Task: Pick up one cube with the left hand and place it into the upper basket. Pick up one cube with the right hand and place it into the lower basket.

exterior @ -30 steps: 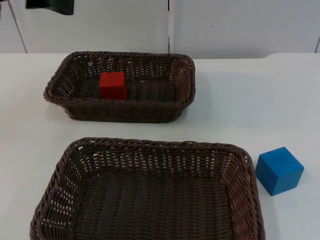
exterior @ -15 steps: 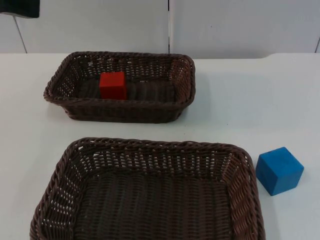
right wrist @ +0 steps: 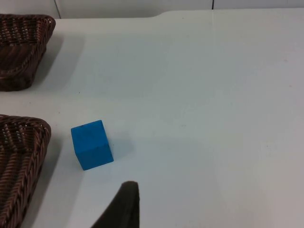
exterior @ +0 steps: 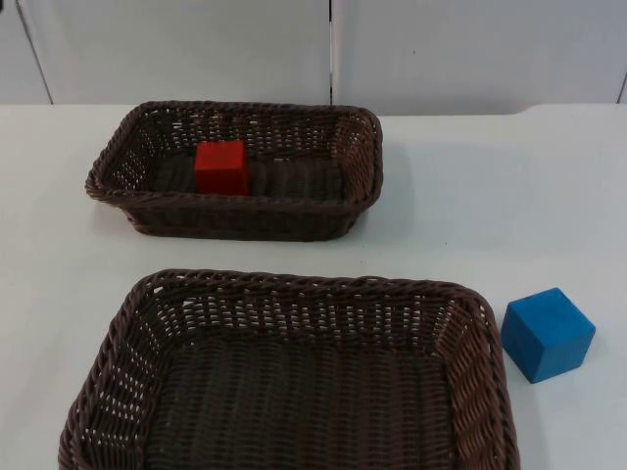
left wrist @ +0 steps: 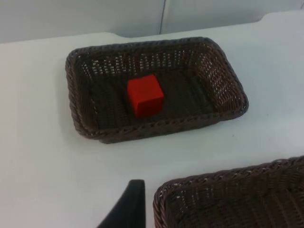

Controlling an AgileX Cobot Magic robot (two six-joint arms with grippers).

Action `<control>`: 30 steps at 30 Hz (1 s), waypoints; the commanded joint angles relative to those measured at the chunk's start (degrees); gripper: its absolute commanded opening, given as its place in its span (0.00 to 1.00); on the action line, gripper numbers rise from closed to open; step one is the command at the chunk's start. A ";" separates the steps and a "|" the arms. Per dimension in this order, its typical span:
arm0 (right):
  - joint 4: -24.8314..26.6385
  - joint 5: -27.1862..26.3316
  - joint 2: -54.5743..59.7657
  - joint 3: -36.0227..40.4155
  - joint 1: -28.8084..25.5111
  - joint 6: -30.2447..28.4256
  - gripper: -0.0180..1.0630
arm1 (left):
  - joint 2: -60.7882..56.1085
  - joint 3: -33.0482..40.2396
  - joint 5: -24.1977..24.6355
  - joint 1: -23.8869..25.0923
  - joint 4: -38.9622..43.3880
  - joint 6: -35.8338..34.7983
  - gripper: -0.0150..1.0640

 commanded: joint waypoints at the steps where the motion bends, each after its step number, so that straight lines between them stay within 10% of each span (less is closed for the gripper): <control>1: -0.18 -0.32 -0.09 -0.03 -0.14 -0.01 0.98 | -1.07 0.35 0.37 -0.31 1.14 -0.14 0.99; 30: -0.18 -0.32 -0.09 -0.03 -0.14 -0.01 0.98 | -1.44 1.06 0.01 -0.31 3.20 -0.03 0.99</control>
